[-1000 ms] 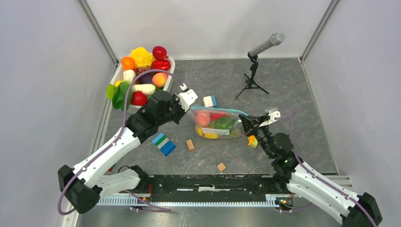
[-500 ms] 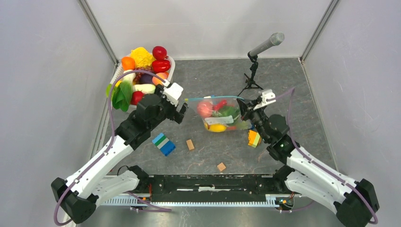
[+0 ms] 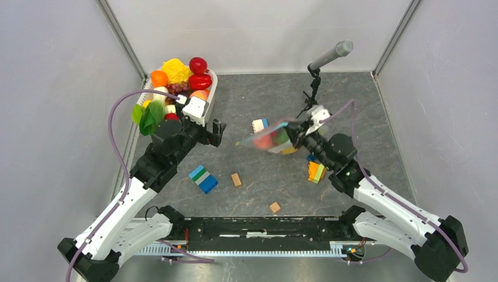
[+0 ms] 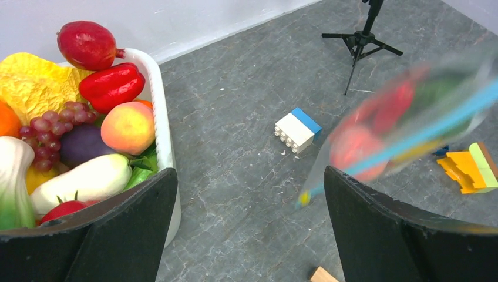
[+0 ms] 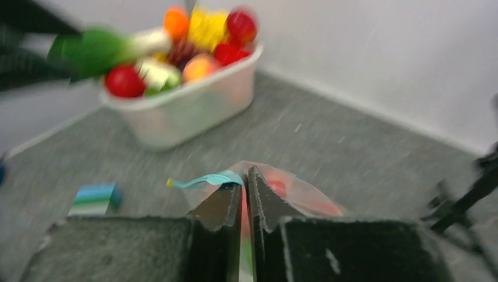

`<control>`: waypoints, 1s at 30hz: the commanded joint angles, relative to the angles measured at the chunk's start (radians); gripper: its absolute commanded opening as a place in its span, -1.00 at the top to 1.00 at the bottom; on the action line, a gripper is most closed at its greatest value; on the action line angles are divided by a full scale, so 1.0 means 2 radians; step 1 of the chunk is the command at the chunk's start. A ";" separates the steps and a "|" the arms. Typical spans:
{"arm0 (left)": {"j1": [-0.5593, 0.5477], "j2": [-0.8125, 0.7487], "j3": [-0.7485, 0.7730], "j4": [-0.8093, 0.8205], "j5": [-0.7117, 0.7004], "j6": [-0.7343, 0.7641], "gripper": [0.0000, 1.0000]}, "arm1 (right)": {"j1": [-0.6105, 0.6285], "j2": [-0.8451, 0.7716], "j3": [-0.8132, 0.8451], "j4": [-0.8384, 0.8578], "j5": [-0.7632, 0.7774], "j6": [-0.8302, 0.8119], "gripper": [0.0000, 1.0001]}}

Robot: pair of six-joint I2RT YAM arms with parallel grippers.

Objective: Place the food in the zip-top bag and seal the zipper
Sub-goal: Place the zipper food storage bag at the center of the board, then reset both arms

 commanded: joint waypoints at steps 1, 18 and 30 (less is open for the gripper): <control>0.014 0.003 0.008 0.007 0.015 -0.035 -1.00 | 0.031 -0.042 -0.088 -0.036 -0.102 0.034 0.68; 0.030 0.013 0.009 0.006 0.098 -0.075 -1.00 | 0.048 -0.245 -0.107 -0.112 -0.018 -0.003 -0.64; 0.073 0.084 0.040 -0.056 0.066 -0.152 -1.00 | -0.085 -0.106 -0.094 -0.244 0.203 0.073 -0.96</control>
